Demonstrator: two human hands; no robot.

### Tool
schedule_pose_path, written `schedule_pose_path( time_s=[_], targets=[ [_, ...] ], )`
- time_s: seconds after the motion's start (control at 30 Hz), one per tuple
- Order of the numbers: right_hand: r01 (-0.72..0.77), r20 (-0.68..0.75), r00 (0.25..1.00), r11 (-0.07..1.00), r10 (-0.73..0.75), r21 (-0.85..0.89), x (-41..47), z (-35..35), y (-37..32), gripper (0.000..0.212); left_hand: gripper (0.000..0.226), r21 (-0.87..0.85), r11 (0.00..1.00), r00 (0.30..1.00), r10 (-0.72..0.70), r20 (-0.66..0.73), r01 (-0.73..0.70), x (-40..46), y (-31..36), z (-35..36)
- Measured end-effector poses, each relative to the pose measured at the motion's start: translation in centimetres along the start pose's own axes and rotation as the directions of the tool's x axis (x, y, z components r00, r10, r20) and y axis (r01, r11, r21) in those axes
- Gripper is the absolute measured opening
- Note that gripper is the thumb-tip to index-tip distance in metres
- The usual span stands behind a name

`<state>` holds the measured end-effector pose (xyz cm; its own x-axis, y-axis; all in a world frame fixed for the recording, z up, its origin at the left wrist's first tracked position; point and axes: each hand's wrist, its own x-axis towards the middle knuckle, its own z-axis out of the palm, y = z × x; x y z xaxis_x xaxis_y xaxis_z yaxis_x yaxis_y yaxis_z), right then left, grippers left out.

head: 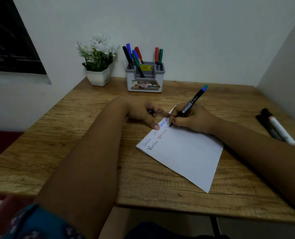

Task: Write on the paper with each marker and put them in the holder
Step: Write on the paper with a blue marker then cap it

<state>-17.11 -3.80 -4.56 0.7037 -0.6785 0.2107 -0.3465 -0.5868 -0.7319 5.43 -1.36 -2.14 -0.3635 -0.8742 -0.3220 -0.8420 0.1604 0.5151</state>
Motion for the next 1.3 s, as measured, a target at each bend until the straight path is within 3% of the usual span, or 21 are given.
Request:
schedule_pose_path(
  time_s=[0.13, 0.27, 0.67, 0.8, 1.1, 1.23, 1.3],
  targets=[
    [-0.037, -0.073, 0.996, 0.995, 0.044, 0.088, -0.02, -0.14, 0.14, 0.014, 0.057, -0.022, 1.000, 1.000, 0.007, 0.006, -0.007, -0.02, -0.06, -0.01],
    [-0.024, -0.038, 0.999, 1.000, 0.024, -0.010, -0.01, -0.04, 0.09, 0.009, 0.055, -0.039, 0.999, 1.000, 0.003, 0.006, -0.003, 0.07, -0.18, 0.03],
    [-0.025, -0.040, 0.999, 0.998, 0.023, -0.058, 0.04, -0.14, 0.11, 0.012, 0.057, -0.052, 0.999, 1.000, 0.003, 0.001, -0.003, -0.09, -0.11, 0.13],
    [-0.037, -0.072, 0.997, 0.999, 0.038, 0.019, 0.06, -0.08, 0.21, 0.013, 0.048, -0.051, 0.999, 1.000, 0.002, 0.006, -0.002, -0.16, -0.01, 0.10],
    [-0.033, -0.048, 0.998, 0.997, 0.030, -0.064, 0.16, -0.12, 0.42, 0.014, 0.051, -0.053, 0.999, 1.000, 0.001, -0.007, -0.001, -0.12, -0.08, 0.14],
    [-0.065, -0.121, 0.989, 0.982, 0.087, 0.179, 0.19, -0.16, 0.58, 0.029, 0.054, -0.038, 0.999, 1.000, -0.011, 0.004, 0.012, -0.13, 0.08, 0.13],
    [-0.066, -0.132, 0.985, 0.955, 0.108, 0.290, 0.36, -0.05, 0.60, 0.023, 0.052, -0.030, 0.999, 1.000, -0.011, 0.009, 0.011, -0.07, 0.06, 0.07]
  ],
)
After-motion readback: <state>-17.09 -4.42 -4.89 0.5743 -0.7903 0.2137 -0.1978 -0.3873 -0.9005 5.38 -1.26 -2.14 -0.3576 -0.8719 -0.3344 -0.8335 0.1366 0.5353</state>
